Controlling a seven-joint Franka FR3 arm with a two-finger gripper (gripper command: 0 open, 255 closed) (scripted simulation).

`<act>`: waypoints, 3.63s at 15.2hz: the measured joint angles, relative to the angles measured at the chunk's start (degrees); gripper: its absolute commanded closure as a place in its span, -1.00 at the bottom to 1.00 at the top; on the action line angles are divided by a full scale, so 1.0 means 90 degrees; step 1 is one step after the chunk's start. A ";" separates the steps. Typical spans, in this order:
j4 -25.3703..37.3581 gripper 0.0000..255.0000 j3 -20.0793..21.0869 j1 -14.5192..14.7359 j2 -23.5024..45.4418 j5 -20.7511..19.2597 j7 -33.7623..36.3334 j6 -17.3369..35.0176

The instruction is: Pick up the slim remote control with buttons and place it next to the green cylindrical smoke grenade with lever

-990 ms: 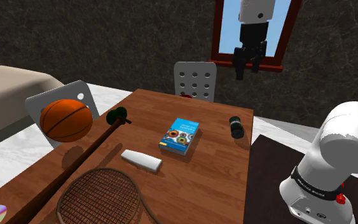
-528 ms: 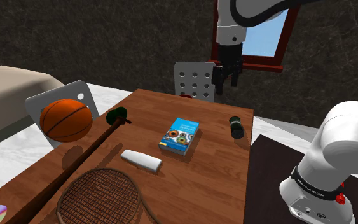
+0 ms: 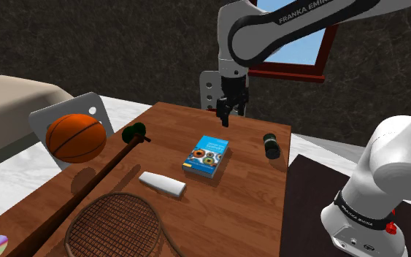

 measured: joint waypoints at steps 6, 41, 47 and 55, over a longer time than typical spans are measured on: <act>0.0442 -1.00 0.0308 0.0191 0.1231 -0.0102 0.0119 0.0864; 0.4929 -1.00 0.0491 0.1571 0.7212 -0.1673 0.0714 0.2480; 0.4928 1.00 0.0491 0.1571 0.7212 -0.1673 0.0714 0.2483; 0.4921 1.00 0.0496 0.1566 0.7180 -0.1667 0.0709 0.2456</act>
